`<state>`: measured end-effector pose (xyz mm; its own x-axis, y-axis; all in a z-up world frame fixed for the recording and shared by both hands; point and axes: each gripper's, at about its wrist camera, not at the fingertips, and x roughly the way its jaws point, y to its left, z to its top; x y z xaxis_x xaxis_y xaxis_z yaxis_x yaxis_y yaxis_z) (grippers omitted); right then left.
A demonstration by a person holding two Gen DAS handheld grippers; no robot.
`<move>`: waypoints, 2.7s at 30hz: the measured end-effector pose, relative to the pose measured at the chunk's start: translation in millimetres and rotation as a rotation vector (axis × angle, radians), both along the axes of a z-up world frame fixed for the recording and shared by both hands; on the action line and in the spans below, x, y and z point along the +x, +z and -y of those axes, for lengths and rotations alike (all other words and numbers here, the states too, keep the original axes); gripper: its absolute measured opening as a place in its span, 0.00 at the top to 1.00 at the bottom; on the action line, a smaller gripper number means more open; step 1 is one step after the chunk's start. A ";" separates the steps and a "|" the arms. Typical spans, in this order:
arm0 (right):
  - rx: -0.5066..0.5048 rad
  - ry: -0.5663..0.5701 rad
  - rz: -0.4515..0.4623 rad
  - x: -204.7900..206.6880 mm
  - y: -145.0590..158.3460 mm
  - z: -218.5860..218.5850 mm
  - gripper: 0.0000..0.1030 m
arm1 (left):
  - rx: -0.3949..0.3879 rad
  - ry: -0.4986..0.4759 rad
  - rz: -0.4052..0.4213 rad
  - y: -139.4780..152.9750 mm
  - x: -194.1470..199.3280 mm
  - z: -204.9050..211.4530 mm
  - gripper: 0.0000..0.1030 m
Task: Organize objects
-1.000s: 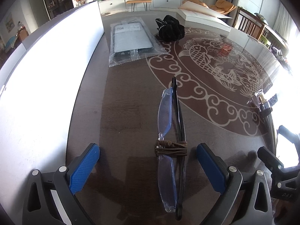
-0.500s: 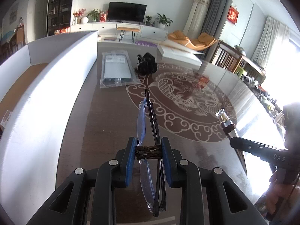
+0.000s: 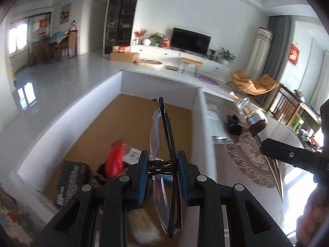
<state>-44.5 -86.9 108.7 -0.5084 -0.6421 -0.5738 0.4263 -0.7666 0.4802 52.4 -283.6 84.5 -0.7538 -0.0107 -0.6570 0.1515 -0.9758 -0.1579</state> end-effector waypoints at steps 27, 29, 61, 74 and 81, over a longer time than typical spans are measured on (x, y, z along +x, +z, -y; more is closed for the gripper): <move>0.593 -0.465 0.032 9.5 -142.5 -213.8 0.03 | -0.049 -0.357 -0.048 -2.4 15.2 -179.7 0.01; 0.581 -0.475 0.077 8.1 -148.9 -219.0 0.03 | -0.083 -0.400 0.016 -27.0 2.1 -208.1 0.01; 0.556 -0.486 0.110 7.7 -149.9 -224.5 0.00 | -0.160 -0.291 0.242 -143.4 -119.1 -226.5 0.00; 0.454 -0.345 0.131 -91.6 -120.8 -203.6 0.00 | -0.160 -0.292 0.241 -143.0 -117.5 -226.3 0.00; 0.383 -0.324 0.152 -219.0 -105.2 -157.8 0.14 | -0.160 -0.291 0.241 -142.9 -117.2 -226.2 0.00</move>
